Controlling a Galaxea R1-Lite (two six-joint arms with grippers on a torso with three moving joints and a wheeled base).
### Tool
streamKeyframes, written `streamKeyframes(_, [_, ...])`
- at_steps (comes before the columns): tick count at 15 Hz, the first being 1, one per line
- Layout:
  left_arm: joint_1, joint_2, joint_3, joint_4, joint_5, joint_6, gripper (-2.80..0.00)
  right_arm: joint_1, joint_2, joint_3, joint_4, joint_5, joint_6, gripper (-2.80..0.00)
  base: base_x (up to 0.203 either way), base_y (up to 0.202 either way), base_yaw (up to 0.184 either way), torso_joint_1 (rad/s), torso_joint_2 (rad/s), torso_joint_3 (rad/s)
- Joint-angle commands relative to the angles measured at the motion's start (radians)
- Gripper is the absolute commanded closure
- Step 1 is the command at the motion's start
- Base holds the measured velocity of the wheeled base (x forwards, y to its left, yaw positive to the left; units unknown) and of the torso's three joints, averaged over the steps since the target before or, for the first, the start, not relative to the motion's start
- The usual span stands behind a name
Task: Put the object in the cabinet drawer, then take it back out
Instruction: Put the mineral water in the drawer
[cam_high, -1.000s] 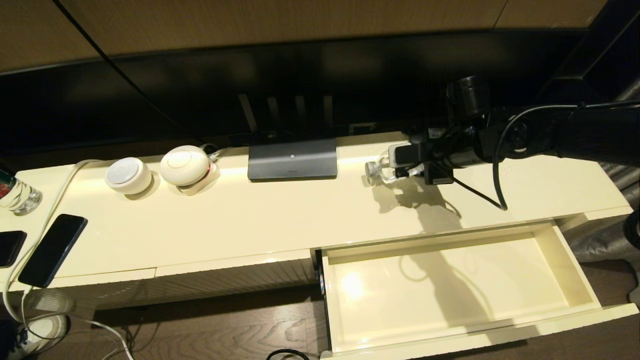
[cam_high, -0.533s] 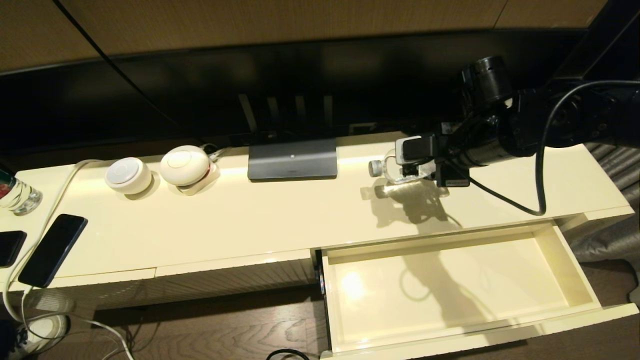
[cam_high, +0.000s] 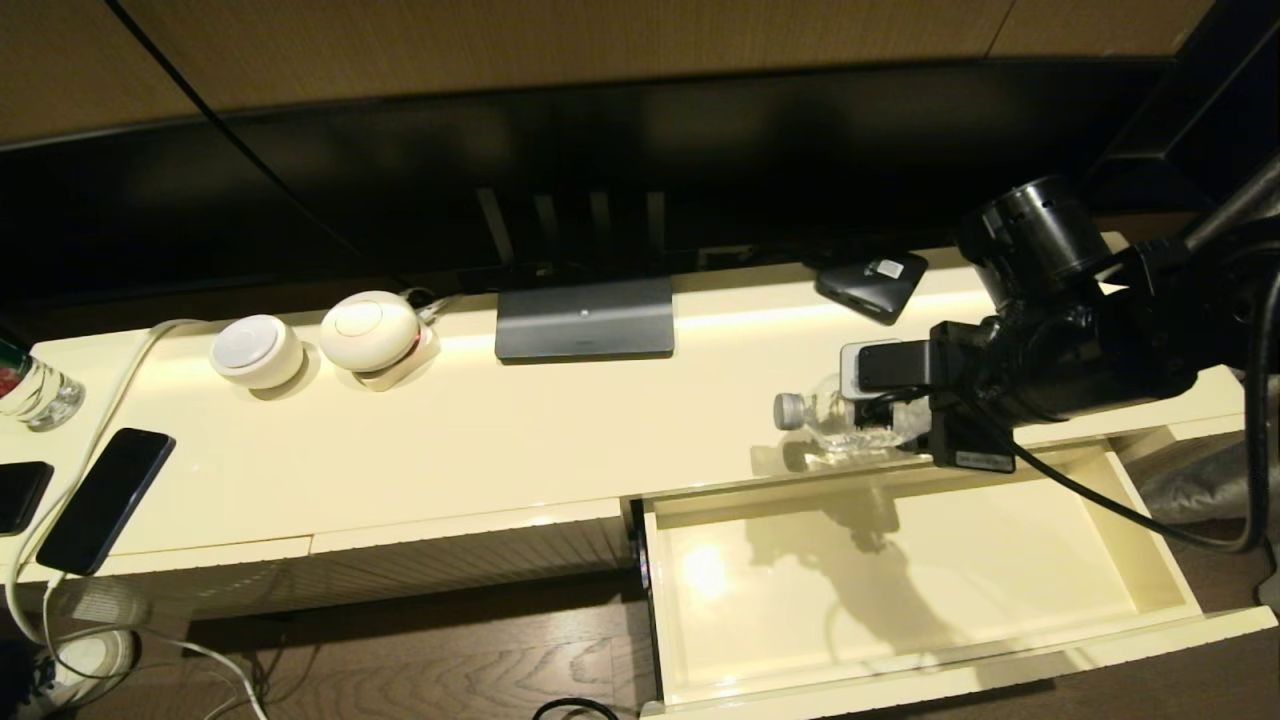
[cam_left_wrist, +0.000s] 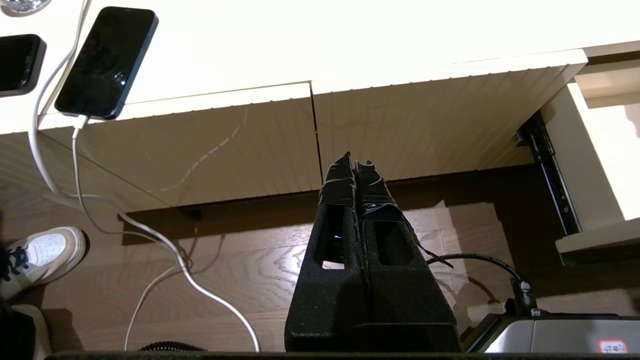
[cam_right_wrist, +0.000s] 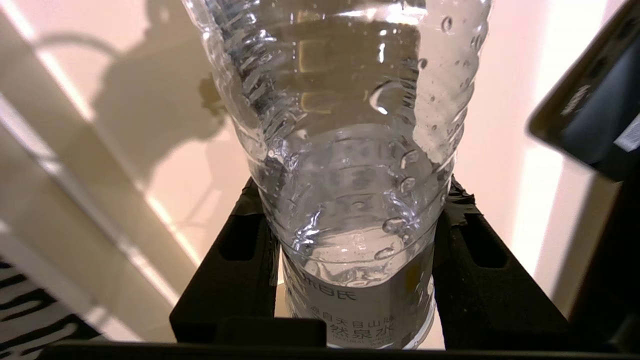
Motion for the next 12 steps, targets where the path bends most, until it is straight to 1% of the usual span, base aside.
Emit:
streamKeyframes(1, [0.000,0.001,0.003,0.000,0.000,0.000,0.00,-0.004,-0.050,0.067,0.002,0.004,0.041,0.00,0.000,0.000,0.000,0.000,0.00,0.000])
streamKeyframes(5, [0.002,0.001,0.003,0.000,0.000,0.000,0.00,-0.028,-0.057,0.182,-0.015,0.031,0.046,0.00,0.000,0.000,0.000,0.000,0.00,0.000])
streamKeyframes(7, [0.000,0.001,0.003,0.000,0.000,0.000,0.00,-0.042,-0.041,0.229,-0.065,0.041,0.047,0.00,0.000,0.000,0.000,0.000,0.00,0.000])
streamKeyframes(10, [0.000,0.001,0.003,0.000,0.000,0.000,0.00,-0.065,-0.005,0.317,-0.152,0.091,0.038,0.00,0.000,0.000,0.000,0.000,0.00,0.000])
streamKeyframes(11, [0.000,0.001,0.003,0.000,0.000,0.000,0.00,-0.066,-0.004,0.318,-0.154,0.091,0.037,0.00,0.000,0.000,0.000,0.000,0.00,0.000])
streamKeyframes(12, [0.000,0.001,0.003,0.000,0.000,0.000,0.00,-0.075,0.016,0.347,-0.200,0.093,0.036,0.00,0.000,0.000,0.000,0.000,0.00,0.000])
